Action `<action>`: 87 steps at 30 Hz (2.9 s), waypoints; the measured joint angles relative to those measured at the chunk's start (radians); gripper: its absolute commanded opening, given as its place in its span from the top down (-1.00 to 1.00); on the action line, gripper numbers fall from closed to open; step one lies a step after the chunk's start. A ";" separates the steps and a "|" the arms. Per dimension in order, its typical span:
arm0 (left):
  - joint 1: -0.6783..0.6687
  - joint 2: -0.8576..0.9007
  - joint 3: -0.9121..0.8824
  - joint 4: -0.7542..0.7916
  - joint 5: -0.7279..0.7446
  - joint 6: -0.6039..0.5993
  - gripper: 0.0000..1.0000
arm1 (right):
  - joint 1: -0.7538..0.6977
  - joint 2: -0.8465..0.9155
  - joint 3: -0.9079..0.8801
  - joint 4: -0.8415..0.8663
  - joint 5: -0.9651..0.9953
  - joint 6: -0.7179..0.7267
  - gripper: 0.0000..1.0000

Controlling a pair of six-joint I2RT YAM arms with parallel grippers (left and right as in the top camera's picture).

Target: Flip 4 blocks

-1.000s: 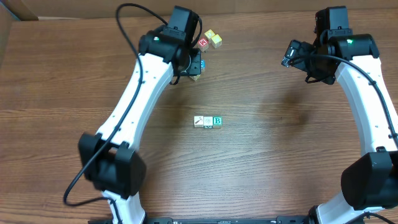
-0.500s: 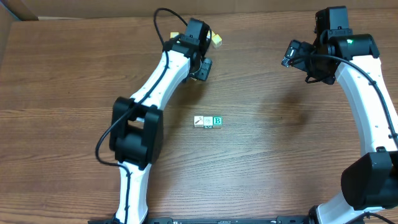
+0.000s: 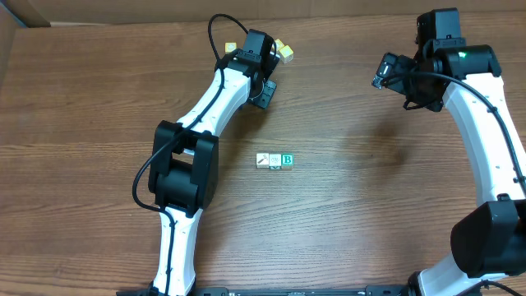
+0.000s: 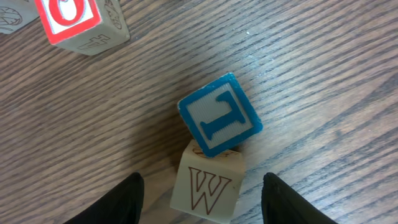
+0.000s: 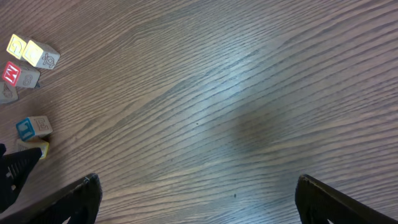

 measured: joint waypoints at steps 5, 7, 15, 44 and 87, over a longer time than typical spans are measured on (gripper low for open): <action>0.000 0.000 0.000 0.014 0.000 0.009 0.10 | 0.000 0.000 0.000 -0.001 0.000 0.000 -1.00; 0.000 0.000 0.000 0.022 0.001 0.016 0.07 | 0.000 0.000 0.000 0.000 0.000 0.000 -1.00; 0.000 0.001 -0.007 0.020 0.010 0.018 0.06 | 0.000 0.000 0.000 0.000 0.000 0.000 -1.00; 0.019 0.003 -0.027 0.021 0.056 0.090 0.05 | 0.000 0.000 0.000 -0.001 0.000 0.000 -1.00; 0.019 -0.006 -0.042 0.004 0.090 0.093 0.37 | 0.000 0.000 0.000 0.000 0.000 0.000 -1.00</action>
